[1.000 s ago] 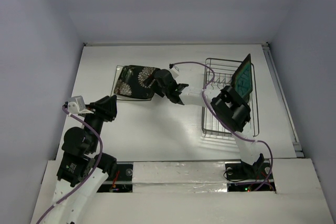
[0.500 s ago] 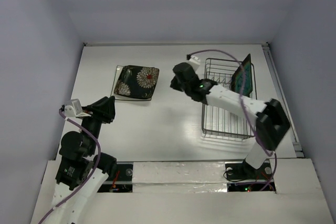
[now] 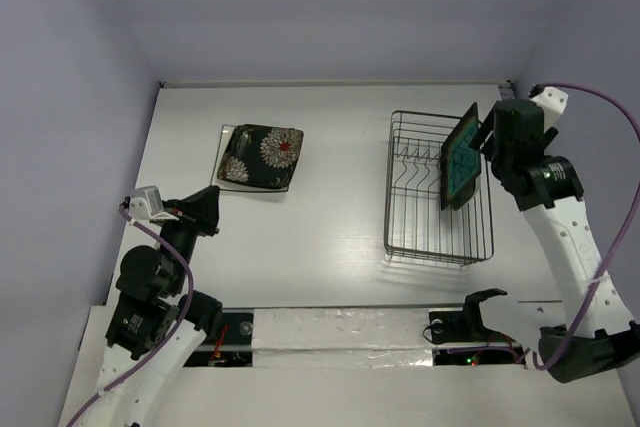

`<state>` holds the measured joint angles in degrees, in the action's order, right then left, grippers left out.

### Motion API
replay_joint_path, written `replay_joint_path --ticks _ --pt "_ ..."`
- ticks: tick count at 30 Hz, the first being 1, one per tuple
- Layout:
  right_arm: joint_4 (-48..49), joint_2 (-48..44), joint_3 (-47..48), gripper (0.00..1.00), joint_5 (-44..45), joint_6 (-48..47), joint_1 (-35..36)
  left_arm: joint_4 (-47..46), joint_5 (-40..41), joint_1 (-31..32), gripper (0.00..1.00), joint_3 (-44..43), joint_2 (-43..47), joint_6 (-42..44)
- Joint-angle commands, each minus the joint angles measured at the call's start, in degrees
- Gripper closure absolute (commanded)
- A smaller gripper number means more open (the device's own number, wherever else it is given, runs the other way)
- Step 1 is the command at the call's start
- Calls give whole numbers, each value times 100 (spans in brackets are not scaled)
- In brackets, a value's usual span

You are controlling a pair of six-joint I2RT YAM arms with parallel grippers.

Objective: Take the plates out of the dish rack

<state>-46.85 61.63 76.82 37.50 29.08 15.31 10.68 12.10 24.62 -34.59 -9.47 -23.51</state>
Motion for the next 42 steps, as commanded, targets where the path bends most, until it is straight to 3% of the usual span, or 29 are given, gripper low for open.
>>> replay_joint_path --ticks 1,3,11,24,29,30,35,42 --pt "-459 122 88 24 -618 -1008 -730 -101 -23 87 92 -101 -10 -49" --pt "-299 139 18 24 -1664 -1263 -1151 -110 -23 139 85 -101 -37 -49" --pt "-97 1281 193 32 -2290 -1642 -1206 -127 -23 192 73 -101 -19 -49" --pt "-281 2187 791 54 -1184 -1897 -1206 -154 -23 192 71 -101 -11 -40" --pt "-351 2354 861 70 -1095 -1932 -1206 -162 -23 192 70 -101 -11 -49" --pt "-351 2389 870 77 -1087 -1941 -1206 -154 -23 192 70 -109 -2 -49" --pt "-570 2609 1010 96 -666 -1932 -900 -171 -23 192 70 -92 -2 -40" --pt "-1212 2934 1792 100 178 -1888 -424 -206 -23 192 70 -83 -19 -40"
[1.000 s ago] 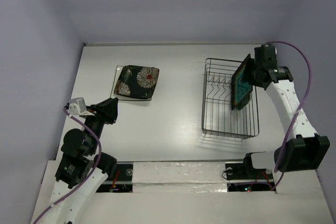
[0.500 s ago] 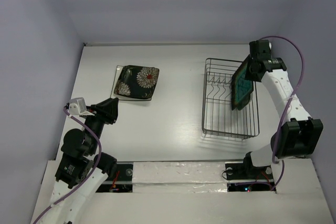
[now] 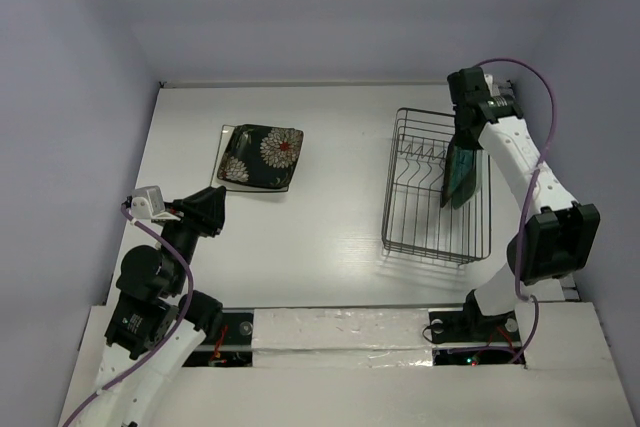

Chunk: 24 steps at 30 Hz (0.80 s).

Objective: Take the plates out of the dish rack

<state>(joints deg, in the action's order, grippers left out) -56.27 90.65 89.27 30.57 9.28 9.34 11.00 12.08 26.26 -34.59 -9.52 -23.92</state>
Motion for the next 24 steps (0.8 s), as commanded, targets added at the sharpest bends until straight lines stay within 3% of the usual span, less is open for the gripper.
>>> replay_joint_path --ticks 1,8,24 --pt "-349 101 721 100 968 83 277 -239 -21 28 70 -92 -6 -7" --pt "-718 67 1267 100 1636 100 542 -248 -21 28 69 -74 20 2" --pt "-1220 -847 2867 100 1198 1040 1411 -248 -21 28 70 -83 -15 2"
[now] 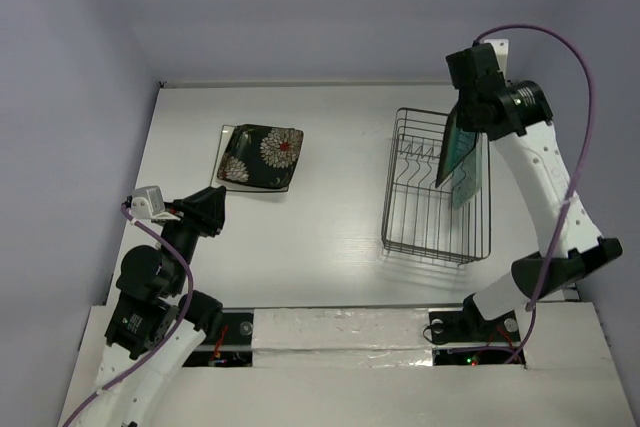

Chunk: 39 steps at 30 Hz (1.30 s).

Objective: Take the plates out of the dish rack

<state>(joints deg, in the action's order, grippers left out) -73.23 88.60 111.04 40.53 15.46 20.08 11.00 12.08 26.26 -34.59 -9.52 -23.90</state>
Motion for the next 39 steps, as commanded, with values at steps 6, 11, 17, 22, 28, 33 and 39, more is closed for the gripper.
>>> replay_joint_path --ticks 6,11,17,22,28,33,39 --pt "2318 -1072 -72 100 -1035 1397 1120 -239 -21 28 70 -66 -41 -1" --pt "5122 -819 -1250 100 -1416 2512 1868 -230 -21 28 70 -74 -59 0" --pt "7443 147 -1736 100 -1733 3647 2237 -257 -21 28 69 -66 -77 17" --pt "7972 1141 -1340 100 -1645 4139 2553 -309 -21 28 68 -48 11 17" --pt "8588 2056 -1313 100 -1461 4877 2756 -318 -21 28 68 -48 -85 34" --pt "8827 2556 -1165 100 -1435 5133 2808 -310 -21 28 68 -39 -50 17" --pt "8809 2829 -1287 100 -1355 5361 2862 -327 -21 28 67 -39 -226 8"
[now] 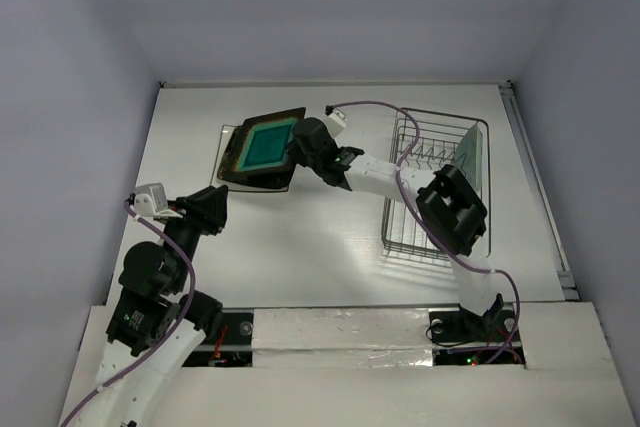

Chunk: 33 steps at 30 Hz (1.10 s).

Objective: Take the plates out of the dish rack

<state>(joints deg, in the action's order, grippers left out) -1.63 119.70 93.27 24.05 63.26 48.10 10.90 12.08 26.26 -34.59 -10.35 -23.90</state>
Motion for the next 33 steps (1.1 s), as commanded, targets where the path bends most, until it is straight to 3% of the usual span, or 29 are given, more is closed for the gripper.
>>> replay_joint_path --ticks 1,5,13,21,25,33 --pt "1657 -246 464 100 293 643 60 -316 -21 28 67 -39 -160 8" --pt "1762 -44 279 98 153 757 60 -325 -21 28 67 -39 -152 17" --pt "1499 124 95 80 161 757 297 -378 -21 -200 67 -13 -117 8" --pt "937 63 -72 71 240 670 297 -378 -21 -200 67 -22 -81 17" --pt "542 -43 -134 54 319 538 297 -378 -21 -200 67 -13 -29 17" --pt "-135 -272 -231 39 373 248 245 -369 -21 -200 67 -22 33 26"
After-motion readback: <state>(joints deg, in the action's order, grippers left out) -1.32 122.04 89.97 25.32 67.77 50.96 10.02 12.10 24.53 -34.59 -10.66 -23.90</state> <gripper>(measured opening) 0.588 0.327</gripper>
